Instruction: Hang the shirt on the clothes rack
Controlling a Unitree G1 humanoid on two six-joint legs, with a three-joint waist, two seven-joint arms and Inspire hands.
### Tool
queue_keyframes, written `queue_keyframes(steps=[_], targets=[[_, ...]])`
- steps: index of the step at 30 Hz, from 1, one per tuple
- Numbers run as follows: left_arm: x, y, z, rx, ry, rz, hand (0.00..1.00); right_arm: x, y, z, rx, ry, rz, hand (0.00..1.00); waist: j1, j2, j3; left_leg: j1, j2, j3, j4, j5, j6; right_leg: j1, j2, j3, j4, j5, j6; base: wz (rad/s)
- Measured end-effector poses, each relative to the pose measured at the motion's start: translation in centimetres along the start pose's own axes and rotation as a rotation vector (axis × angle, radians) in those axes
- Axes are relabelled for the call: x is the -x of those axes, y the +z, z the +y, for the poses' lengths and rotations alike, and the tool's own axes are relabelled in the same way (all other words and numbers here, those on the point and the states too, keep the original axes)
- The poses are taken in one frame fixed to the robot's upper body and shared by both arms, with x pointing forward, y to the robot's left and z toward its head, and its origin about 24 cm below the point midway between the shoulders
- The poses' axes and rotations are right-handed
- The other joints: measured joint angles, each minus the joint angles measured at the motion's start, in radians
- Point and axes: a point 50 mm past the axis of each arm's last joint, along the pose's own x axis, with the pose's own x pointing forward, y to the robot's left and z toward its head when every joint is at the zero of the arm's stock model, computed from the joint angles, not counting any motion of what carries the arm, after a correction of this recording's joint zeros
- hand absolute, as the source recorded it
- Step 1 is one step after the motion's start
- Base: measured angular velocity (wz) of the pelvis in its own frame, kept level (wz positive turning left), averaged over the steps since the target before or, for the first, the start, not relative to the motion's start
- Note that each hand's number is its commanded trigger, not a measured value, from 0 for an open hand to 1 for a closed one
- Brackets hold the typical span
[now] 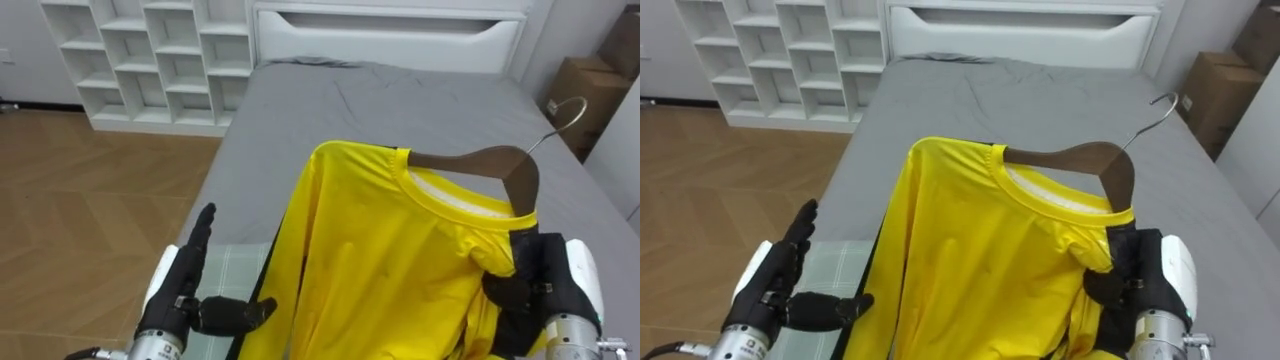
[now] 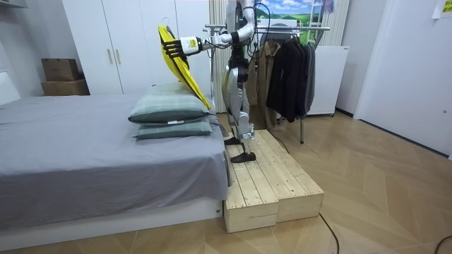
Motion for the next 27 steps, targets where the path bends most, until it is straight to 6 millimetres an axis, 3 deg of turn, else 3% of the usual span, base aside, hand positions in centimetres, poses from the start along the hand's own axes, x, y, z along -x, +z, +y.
queue_keyframes(steps=[8, 14, 20, 25, 27], targets=[[0.2, -1.2, 0.4, -0.011, 0.0, 0.059, 0.0, 0.0, -0.1, 0.0, 0.021, 0.002, 0.011, 1.0, 0.002, -0.003, -0.0026, 0.003, 0.0, 0.005, 0.001, 0.0, 0.0, 0.0, 0.0, 0.005, 0.0, 0.0, 0.0, -0.01], [1.6, -6.2, 0.7, -0.075, -0.002, 0.274, 0.0, 0.0, -0.1, 0.0, 0.047, 0.006, 0.004, 1.0, 0.003, -0.004, -0.0025, 0.006, 0.0, 0.013, 0.0, 0.0, 0.0, 0.0, 0.0, 0.013, 0.002, 0.0, 0.0, -0.03], [5.1, -11.4, 1.4, -0.14, 0.001, 0.521, 0.0, -0.1, 1.1, -0.3, 0.183, 0.006, -0.097, 1.0, 0.008, -0.011, -0.0034, 0.003, 0.0, 0.015, -0.003, 0.0, 0.0, -0.005, 0.001, 0.012, 0.001, -0.002, 0.0, 0.0], [10.2, -16.0, 2.7, -0.11, 0.065, 0.785, 0.0, -0.2, 2.6, -0.8, 0.174, -0.003, -0.163, 1.0, 0.014, -0.02, -0.0092, 0.016, 0.0, 0.017, -0.014, 0.0, 0.0, 0.002, 0.001, 0.014, 0.001, -0.002, 0.0, 0.0], [11.9, -17.2, 3.0, -0.1, 0.093, 0.869, 0.0, 0.3, 2.9, -0.9, 0.194, -0.009, -0.196, 1.0, 0.032, -0.025, -0.0118, 0.021, 0.001, 0.022, -0.018, 0.0, 0.0, 0.002, 0.003, 0.019, 0.001, -0.002, 0.0, -0.07]])
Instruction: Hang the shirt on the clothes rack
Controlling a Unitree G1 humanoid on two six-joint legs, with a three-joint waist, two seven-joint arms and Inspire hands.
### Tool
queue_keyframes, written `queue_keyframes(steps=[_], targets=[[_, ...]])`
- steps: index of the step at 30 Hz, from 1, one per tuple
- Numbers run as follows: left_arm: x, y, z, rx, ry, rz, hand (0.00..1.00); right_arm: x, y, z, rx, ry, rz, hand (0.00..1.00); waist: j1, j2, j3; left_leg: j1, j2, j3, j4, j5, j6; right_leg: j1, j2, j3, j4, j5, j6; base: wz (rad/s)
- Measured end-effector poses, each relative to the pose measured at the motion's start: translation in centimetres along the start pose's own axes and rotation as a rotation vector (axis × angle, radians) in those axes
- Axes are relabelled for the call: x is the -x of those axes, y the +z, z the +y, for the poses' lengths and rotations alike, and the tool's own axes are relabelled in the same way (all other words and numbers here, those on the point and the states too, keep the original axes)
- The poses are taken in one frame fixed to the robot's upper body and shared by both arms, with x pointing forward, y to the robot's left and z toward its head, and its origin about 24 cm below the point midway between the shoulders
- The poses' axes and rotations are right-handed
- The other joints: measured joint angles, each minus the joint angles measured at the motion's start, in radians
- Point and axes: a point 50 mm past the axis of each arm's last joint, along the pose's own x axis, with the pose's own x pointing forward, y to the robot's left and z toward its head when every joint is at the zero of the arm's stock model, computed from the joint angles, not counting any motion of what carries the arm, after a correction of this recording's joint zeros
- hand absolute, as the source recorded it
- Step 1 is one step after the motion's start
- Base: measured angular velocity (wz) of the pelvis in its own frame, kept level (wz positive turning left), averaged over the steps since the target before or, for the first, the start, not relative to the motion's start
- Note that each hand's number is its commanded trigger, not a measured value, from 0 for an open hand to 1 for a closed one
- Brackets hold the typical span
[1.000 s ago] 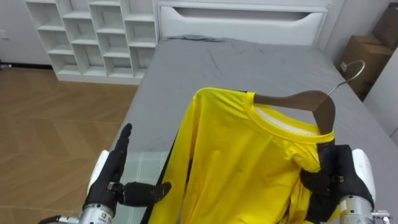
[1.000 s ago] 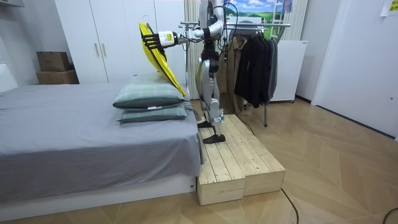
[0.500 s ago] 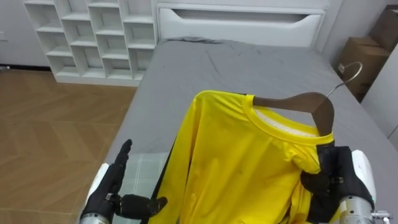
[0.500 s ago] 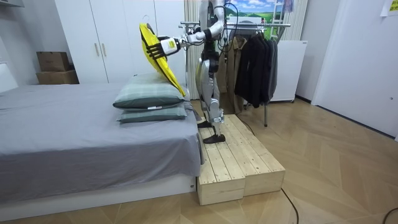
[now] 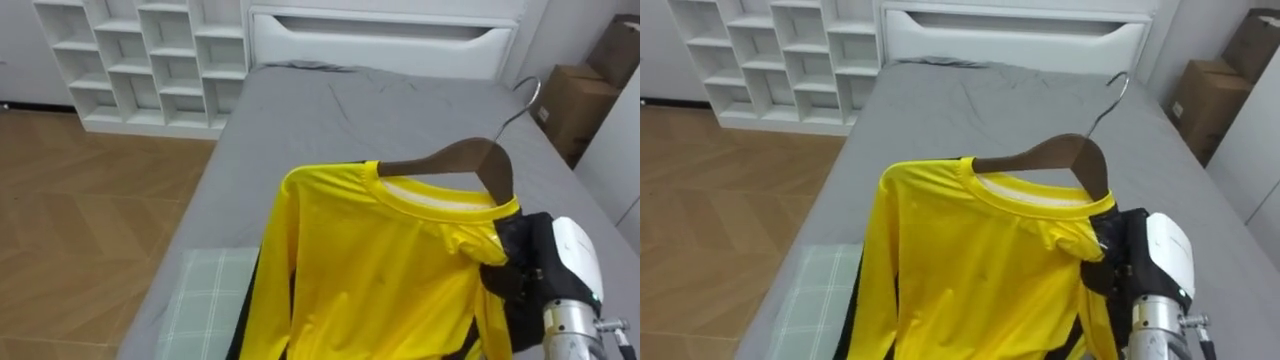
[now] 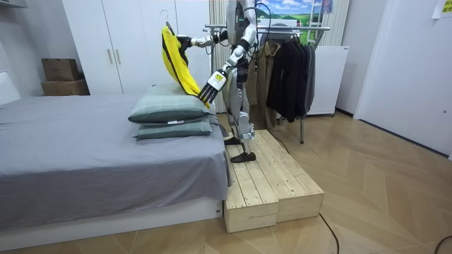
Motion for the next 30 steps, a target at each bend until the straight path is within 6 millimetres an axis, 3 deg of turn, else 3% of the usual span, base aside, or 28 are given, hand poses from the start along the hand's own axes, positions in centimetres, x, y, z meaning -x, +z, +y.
queue_keyframes(steps=[2, 4, 10, 18, 24, 30], targets=[[0.4, -1.9, 0.4, 0.019, 0.025, 0.073, 0.0, 0.4, 0.3, -0.1, 0.034, 0.0, -0.033, 1.0, 0.006, -0.005, -0.0013, 0.001, 0.001, -0.001, -0.003, 0.0, 0.0, 0.0, 0.001, 0.001, 0.0, 0.0, 0.0, -0.02], [1.1, -4.0, 0.6, 0.022, 0.052, 0.139, 0.0, 0.5, 0.7, -0.2, 0.092, 0.001, -0.071, 1.0, 0.017, -0.009, 0.0032, 0.004, 0.001, 0.0, -0.009, -0.001, 0.0, -0.001, 0.001, 0.001, 0.0, 0.001, -0.001, 0.0], [2.7, -7.8, 0.4, -0.003, 0.049, 0.28, 0.0, 0.5, 2.5, -0.8, 0.237, -0.018, -0.209, 1.0, 0.033, -0.016, 0.0062, -0.001, 0.001, -0.002, -0.01, -0.002, 0.001, -0.002, 0.001, 0.001, 0.002, 0.0, -0.001, 0.0], [3.2, -9.2, -0.1, -0.051, -0.007, 0.372, 0.0, 0.0, 4.9, -3.6, 0.28, -0.108, -0.344, 1.0, 0.057, -0.027, 0.0112, -0.003, 0.001, -0.002, -0.008, -0.002, 0.0, -0.003, 0.001, 0.002, 0.001, 0.0, 0.0, 0.0], [3.7, -10.2, -0.5, -0.063, -0.09, 0.46, 0.0, 0.0, 5.5, -3.9, 0.28, -0.129, -0.357, 1.0, 0.052, -0.039, 0.0041, -0.004, 0.001, 0.0, -0.009, -0.005, 0.002, -0.004, 0.001, 0.003, 0.001, 0.0, 0.0, 0.0], [4.3, -11.2, -1.0, -0.049, -0.156, 0.527, 0.0, 0.0, 6.0, -4.3, 0.279, -0.131, -0.356, 1.0, 0.045, -0.04, 0.0054, -0.004, 0.001, 0.001, -0.011, -0.005, 0.002, -0.005, 0.002, 0.004, 0.0, 0.0, 0.0, 0.0]])
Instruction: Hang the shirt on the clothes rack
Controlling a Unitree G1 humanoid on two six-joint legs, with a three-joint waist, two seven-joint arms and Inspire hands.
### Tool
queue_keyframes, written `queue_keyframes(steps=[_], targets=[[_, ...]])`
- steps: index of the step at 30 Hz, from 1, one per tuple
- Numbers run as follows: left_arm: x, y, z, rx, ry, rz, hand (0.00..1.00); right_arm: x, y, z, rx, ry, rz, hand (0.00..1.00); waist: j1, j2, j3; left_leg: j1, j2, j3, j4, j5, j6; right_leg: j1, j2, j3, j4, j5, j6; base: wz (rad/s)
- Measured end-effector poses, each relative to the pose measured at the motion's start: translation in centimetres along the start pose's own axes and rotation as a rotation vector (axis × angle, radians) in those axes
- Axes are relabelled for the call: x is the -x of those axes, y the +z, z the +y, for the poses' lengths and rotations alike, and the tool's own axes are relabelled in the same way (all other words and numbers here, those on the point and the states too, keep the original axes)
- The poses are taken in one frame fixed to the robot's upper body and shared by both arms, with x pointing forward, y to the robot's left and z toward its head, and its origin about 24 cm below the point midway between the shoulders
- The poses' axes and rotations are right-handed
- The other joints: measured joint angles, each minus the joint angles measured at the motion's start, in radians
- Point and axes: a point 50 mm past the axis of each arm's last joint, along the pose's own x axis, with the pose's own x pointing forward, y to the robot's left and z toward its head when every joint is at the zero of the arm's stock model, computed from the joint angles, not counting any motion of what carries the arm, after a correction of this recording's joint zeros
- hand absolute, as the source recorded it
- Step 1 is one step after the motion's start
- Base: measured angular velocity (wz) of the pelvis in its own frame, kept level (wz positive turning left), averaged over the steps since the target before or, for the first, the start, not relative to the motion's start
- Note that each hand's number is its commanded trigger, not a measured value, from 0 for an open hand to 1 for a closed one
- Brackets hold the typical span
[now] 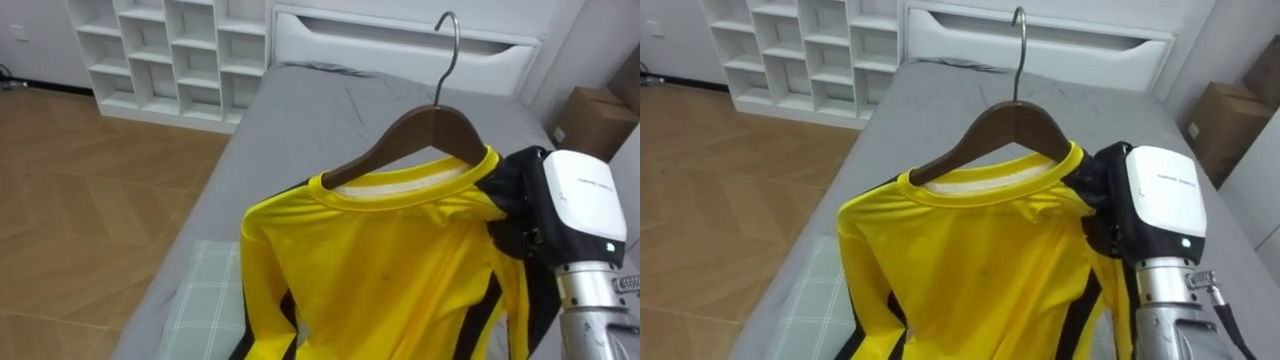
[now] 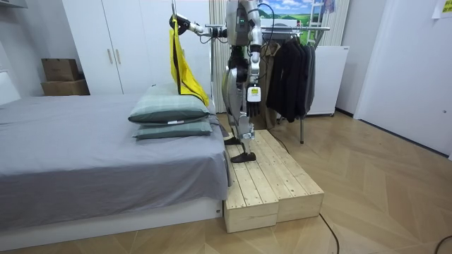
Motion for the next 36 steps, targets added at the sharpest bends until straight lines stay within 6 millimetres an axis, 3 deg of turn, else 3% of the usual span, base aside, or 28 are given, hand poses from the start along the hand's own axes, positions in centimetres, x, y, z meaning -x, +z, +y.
queue_keyframes(steps=[5, 9, 16, 22, 36], targets=[[0.0, -0.2, -0.2, 0.001, -0.035, 0.014, 0.0, 0.1, 0.0, 0.0, 0.002, 0.012, 0.002, 1.0, 0.001, 0.004, -0.0018, -0.001, 0.0, 0.0, 0.001, 0.0, 0.0, 0.0, 0.0, -0.001, 0.0, 0.0, 0.0, 0.0], [0.0, 0.2, -0.6, -0.018, -0.066, 0.015, 0.0, 0.3, -0.1, 0.1, 0.002, 0.019, 0.011, 1.0, 0.001, 0.016, -0.0085, -0.002, 0.0, 0.0, 0.003, -0.001, 0.0, 0.0, 0.0, -0.001, 0.001, 0.0, 0.0, 0.0], [-0.2, 2.2, -0.5, -0.022, -0.067, -0.033, 0.0, 1.2, -0.5, 0.8, -0.006, 0.06, 0.05, 1.0, -0.007, 0.021, -0.0063, -0.002, 0.0, -0.001, 0.004, -0.001, 0.0, 0.001, 0.0, -0.003, 0.001, 0.0, 0.0, 0.0], [-0.2, 2.3, -0.8, 0.06, -0.069, -0.044, 0.0, 2.2, -0.6, 1.7, -0.024, 0.094, 0.095, 1.0, -0.026, 0.025, -0.0044, -0.002, 0.0, -0.001, 0.004, -0.001, 0.0, 0.001, 0.0, -0.003, 0.002, 0.0, 0.0, 0.0], [0.0, 2.9, -1.1, 0.057, -0.017, -0.099, 0.0, 2.1, -0.7, 1.4, -0.03, 0.083, 0.097, 1.0, -0.043, 0.025, -0.0037, 0.002, 0.001, 0.014, 0.01, -0.001, 0.0, -0.007, -0.001, 0.01, 0.005, -0.001, 0.001, -0.03]])
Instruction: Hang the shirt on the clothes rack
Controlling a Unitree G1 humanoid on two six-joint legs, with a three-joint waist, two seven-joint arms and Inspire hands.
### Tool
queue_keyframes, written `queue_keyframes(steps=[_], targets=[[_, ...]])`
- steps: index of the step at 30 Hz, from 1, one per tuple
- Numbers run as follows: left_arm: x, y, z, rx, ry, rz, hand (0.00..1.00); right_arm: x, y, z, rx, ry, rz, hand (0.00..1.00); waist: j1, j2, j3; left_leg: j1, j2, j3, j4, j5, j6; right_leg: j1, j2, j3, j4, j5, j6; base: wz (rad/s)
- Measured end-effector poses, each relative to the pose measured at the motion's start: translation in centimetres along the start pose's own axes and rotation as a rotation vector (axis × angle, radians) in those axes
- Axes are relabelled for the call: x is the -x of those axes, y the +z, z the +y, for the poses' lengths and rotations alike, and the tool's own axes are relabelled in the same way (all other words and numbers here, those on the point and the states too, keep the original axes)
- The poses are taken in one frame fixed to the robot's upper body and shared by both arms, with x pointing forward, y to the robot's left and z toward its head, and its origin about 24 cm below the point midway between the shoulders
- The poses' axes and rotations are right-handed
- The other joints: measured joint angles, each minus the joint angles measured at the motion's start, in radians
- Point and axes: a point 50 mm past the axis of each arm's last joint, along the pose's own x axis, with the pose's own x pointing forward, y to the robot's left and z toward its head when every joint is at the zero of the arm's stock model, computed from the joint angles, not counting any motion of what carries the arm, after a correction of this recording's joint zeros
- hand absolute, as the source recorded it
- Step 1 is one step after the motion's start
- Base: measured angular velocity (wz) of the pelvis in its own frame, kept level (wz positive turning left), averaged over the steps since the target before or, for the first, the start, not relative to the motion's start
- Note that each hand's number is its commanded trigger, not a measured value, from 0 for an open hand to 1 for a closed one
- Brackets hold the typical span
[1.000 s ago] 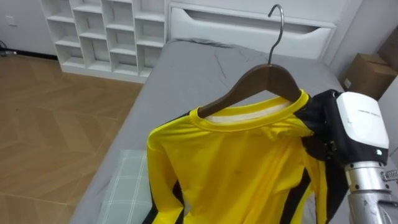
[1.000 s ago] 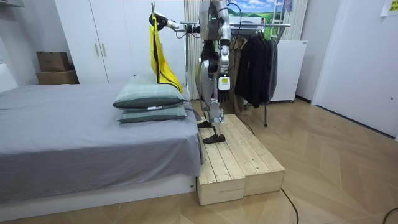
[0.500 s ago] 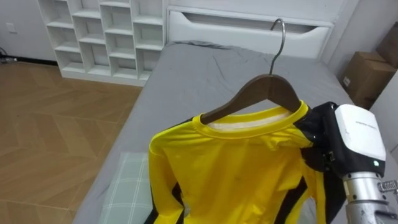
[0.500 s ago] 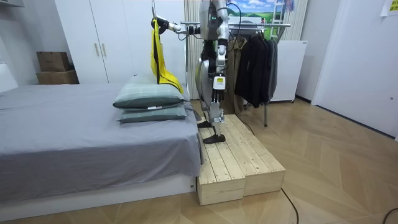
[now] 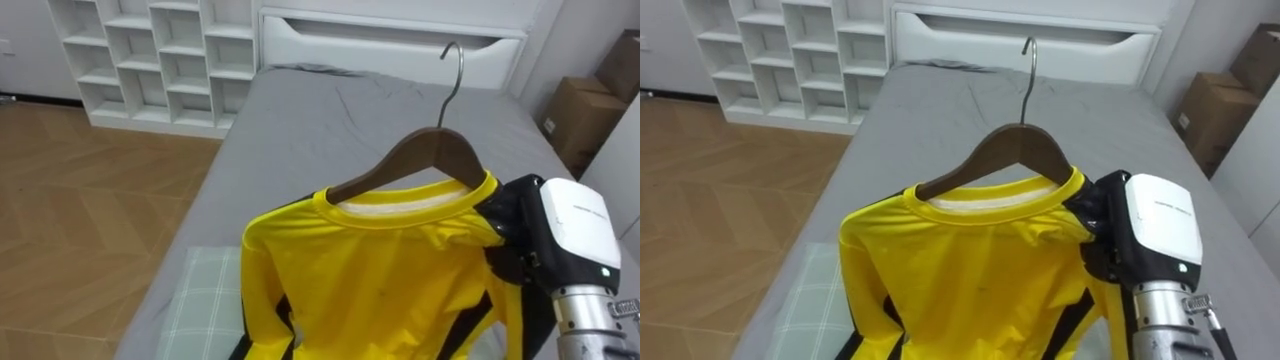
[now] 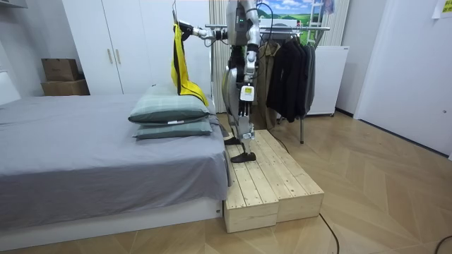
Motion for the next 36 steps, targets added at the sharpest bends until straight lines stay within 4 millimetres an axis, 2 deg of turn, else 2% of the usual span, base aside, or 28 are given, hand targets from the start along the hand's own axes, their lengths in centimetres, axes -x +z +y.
queue_keyframes(steps=[2, 4, 5, 7, 8, 9, 10, 11, 13, 14, 16, 19, 21, 22, 23, 24, 25, 26, 27, 28, 29, 30, 31, 32, 33, 34, 35, 36], targets=[[0.0, 0.2, 0.0, 0.0, 0.01, -0.005, 0.0, 0.1, 0.1, 0.1, -0.013, 0.001, -0.005, 1.0, 0.001, 0.002, 0.0023, -0.002, 0.003, 0.024, 0.002, -0.002, 0.0, -0.022, 0.001, 0.014, 0.018, 0.001, -0.001, -0.37], [-0.1, 0.5, 0.1, 0.003, 0.035, -0.01, 0.0, 0.3, 0.4, 0.4, -0.032, 0.006, -0.012, 1.0, 0.021, 0.008, 0.0052, 0.01, 0.013, 0.097, 0.002, -0.009, 0.0, -0.065, 0.011, 0.065, 0.048, 0.006, -0.009, -0.83], [-0.1, 0.6, 0.2, 0.004, 0.042, -0.012, 0.0, 0.3, 0.5, 0.6, -0.038, 0.009, -0.01, 1.0, 0.025, 0.009, 0.006, 0.012, 0.016, 0.118, 0.003, -0.012, 0.0, -0.077, 0.014, 0.064, 0.054, 0.009, -0.014, -1.11], [-0.2, 1.3, 0.4, 0.014, 0.069, -0.027, 0.0, 0.6, 0.6, 1.6, -0.052, 0.039, 0.005, 1.0, 0.051, 0.018, 0.0119, 0.032, 0.031, 0.22, 0.002, -0.024, -0.003, -0.115, 0.026, 0.034, 0.08, 0.024, -0.036, -1.25], [-0.2, 1.6, 0.5, 0.024, 0.076, -0.032, 0.0, 0.7, 0.5, 1.9, -0.057, 0.048, 0.014, 1.0, 0.059, 0.022, 0.0151, 0.036, 0.037, 0.25, 0.0, -0.029, -0.005, -0.121, 0.028, 0.014, 0.082, 0.03, -0.044, -1.33], [-0.3, 2.2, 0.7, 0.037, 0.092, -0.041, 0.0, 1.0, 0.5, 2.5, -0.068, 0.065, 0.029, 1.0, 0.064, 0.026, 0.0162, 0.042, 0.049, 0.306, 0.0, -0.038, -0.006, -0.132, 0.031, -0.036, 0.082, 0.043, -0.059, -1.23], [-0.3, 2.8, 0.8, 0.046, 0.109, -0.048, 0.0, 1.1, 0.6, 2.9, -0.078, 0.081, 0.037, 1.0, 0.066, 0.031, 0.0208, 0.053, 0.064, 0.351, 0.003, -0.048, -0.009, -0.137, 0.032, -0.069, 0.084, 0.052, -0.071, -1.12], [-0.4, 3.0, 0.9, 0.05, 0.116, -0.053, 0.0, 1.2, 0.6, 3.2, -0.082, 0.092, 0.04, 1.0, 0.068, 0.033, 0.0211, 0.053, 0.068, 0.371, 0.007, -0.054, -0.011, -0.148, 0.032, -0.071, 0.092, 0.052, -0.071, -0.95], [-0.4, 4.7, 1.2, 0.06, 0.14, -0.096, 0.0, 1.5, 0.1, 3.9, -0.096, 0.123, 0.065, 1.0, 0.066, 0.033, 0.021, 0.07, 0.078, 0.441, 0.024, -0.07, -0.02, -0.183, 0.037, -0.079, 0.142, 0.047, -0.081, -0.89], [-0.4, 4.8, 1.3, 0.067, 0.143, -0.101, 0.0, 1.6, 0.1, 3.9, -0.097, 0.126, 0.067, 1.0, 0.067, 0.031, 0.0203, 0.074, 0.08, 0.457, 0.03, -0.075, -0.024, -0.189, 0.039, -0.084, 0.149, 0.043, -0.089, -0.83], [-0.4, 5.7, 1.4, 0.073, 0.156, -0.127, 0.0, 1.4, 0.2, 3.9, -0.113, 0.124, 0.066, 1.0, 0.061, 0.032, 0.0183, 0.092, 0.099, 0.51, 0.058, -0.099, -0.043, -0.199, 0.058, -0.089, 0.175, 0.028, -0.113, -0.72], [-0.4, 5.4, 1.5, 0.091, 0.167, -0.109, 0.0, 0.8, 0.6, 3.8, -0.141, 0.114, 0.06, 1.0, 0.041, 0.037, 0.017, 0.099, 0.137, 0.543, 0.141, -0.141, -0.074, -0.203, 0.096, -0.068, 0.205, 0.004, -0.137, -0.54], [-0.4, 4.9, 1.7, 0.11, 0.185, -0.084, 0.0, 0.7, 1.0, 3.8, -0.16, 0.11, 0.055, 1.0, 0.032, 0.027, 0.01, 0.081, 0.157, 0.552, 0.214, -0.149, -0.082, -0.229, 0.106, -0.044, 0.23, -0.018, -0.148, -0.52], [-0.4, 4.1, 1.6, 0.111, 0.196, -0.058, 0.0, 0.6, 1.6, 4.0, -0.173, 0.115, 0.042, 1.0, 0.032, 0.024, 0.0081, 0.063, 0.171, 0.543, 0.299, -0.147, -0.078, -0.233, 0.123, 0.017, 0.24, -0.03, -0.15, -0.76], [-0.4, 3.6, 1.4, 0.111, 0.195, -0.045, 0.0, 0.6, 1.9, 4.2, -0.177, 0.12, 0.032, 1.0, 0.033, 0.033, 0.0114, 0.05, 0.177, 0.519, 0.351, -0.141, -0.068, -0.229, 0.134, 0.046, 0.241, -0.037, -0.155, -1.05], [-0.4, 2.5, 1.1, 0.11, 0.192, -0.013, 0.0, 0.6, 2.4, 4.4, -0.184, 0.133, 0.008, 1.0, 0.031, 0.044, 0.0137, 0.002, 0.18, 0.438, 0.461, -0.118, -0.04, -0.217, 0.152, 0.123, 0.241, -0.046, -0.147, -1.04], [-0.3, 1.9, 0.7, 0.109, 0.189, 0.01, 0.0, 0.9, 2.4, 4.6, -0.184, 0.147, 0.013, 1.0, 0.023, 0.046, 0.0127, -0.038, 0.137, 0.324, 0.476, -0.129, -0.013, -0.211, 0.17, 0.216, 0.239, -0.051, -0.142, -0.92], [-0.3, 1.9, 0.6, 0.107, 0.187, 0.012, 0.0, 1.0, 2.2, 4.7, -0.182, 0.15, 0.02, 1.0, 0.023, 0.038, 0.0176, -0.058, 0.105, 0.276, 0.457, -0.136, -0.001, -0.209, 0.171, 0.253, 0.237, -0.051, -0.141, -0.82], [-0.3, 2.0, 0.5, 0.1, 0.184, 0.007, 0.0, 1.0, 2.0, 4.7, -0.177, 0.153, 0.033, 1.0, 0.03, 0.031, 0.0201, -0.095, 0.043, 0.211, 0.396, -0.137, 0.001, -0.212, 0.179, 0.349, 0.236, -0.048, -0.136, -0.92], [-0.4, 2.0, 0.4, 0.102, 0.181, 0.011, 0.0, 1.1, 1.8, 4.9, -0.174, 0.161, 0.04, 1.0, 0.041, 0.018, 0.0173, -0.123, -0.008, 0.163, 0.297, -0.131, 0.003, -0.212, 0.199, 0.464, 0.216, -0.023, -0.128, -0.96], [-0.4, 2.0, 0.3, 0.103, 0.179, 0.011, 0.0, 1.2, 1.7, 5.0, -0.172, 0.166, 0.044, 1.0, 0.044, 0.017, 0.0146, -0.131, -0.031, 0.14, 0.243, -0.126, 0.003, -0.21, 0.211, 0.521, 0.199, -0.004, -0.124, -0.86], [-0.4, 2.2, 0.0, 0.106, 0.174, 0.007, 0.0, 1.3, 1.5, 5.3, -0.168, 0.178, 0.053, 1.0, 0.055, 0.021, 0.0115, -0.132, -0.084, 0.071, 0.138, -0.092, 0.026, -0.202, 0.236, 0.646, 0.153, 0.039, -0.11, -0.83], [-0.4, 2.3, -0.3, 0.109, 0.169, 0.008, 0.0, 1.4, 1.1, 5.6, -0.169, 0.194, 0.07, 1.0, 0.068, 0.029, 0.0081, -0.123, -0.127, -0.018, 0.049, -0.033, 0.045, -0.194, 0.268, 0.782, 0.107, 0.08, -0.093, -0.91], [-0.4, 2.3, -0.4, 0.111, 0.166, 0.01, 0.0, 1.4, 1.1, 5.8, -0.174, 0.204, 0.073, 1.0, 0.075, 0.037, 0.0072, -0.118, -0.133, -0.046, 0.016, -0.003, 0.049, -0.199, 0.288, 0.839, 0.087, 0.102, -0.084, -1.17], [-0.4, 2.0, -0.8, 0.123, 0.161, 0.026, 0.0, 1.3, 1.3, 6.1, -0.181, 0.223, 0.065, 1.0, 0.083, 0.083, 0.0005, -0.106, -0.09, -0.027, 0.002, 0.052, 0.065, -0.223, 0.337, 0.85, 0.058, 0.136, -0.07, -1.31], [-0.4, 2.1, -0.2, 0.127, 0.185, 0.042, 0.0, 1.7, 1.8, 7.1, -0.21, 0.256, 0.081, 1.0, 0.082, 0.054, 0.0138, -0.114, -0.073, 0.05, 0.0, 0.054, 0.065, -0.277, 0.324, 0.732, 0.099, 0.138, -0.09, -1.33], [-0.4, 1.9, -0.2, 0.133, 0.192, 0.056, 0.0, 2.1, 1.8, 7.4, -0.207, 0.272, 0.088, 1.0, 0.084, 0.05, 0.0135, -0.111, -0.063, 0.077, -0.002, 0.042, 0.07, -0.306, 0.305, 0.607, 0.136, 0.124, -0.108, -1.22], [-0.4, 1.1, -0.5, 0.132, 0.196, 0.097, 0.0, 2.8, 1.4, 7.7, -0.179, 0.292, 0.093, 1.0, 0.072, 0.036, 0.0171, -0.096, -0.062, 0.124, 0.003, 0.027, 0.074, -0.333, 0.242, 0.426, 0.234, 0.074, -0.122, -0.96]])
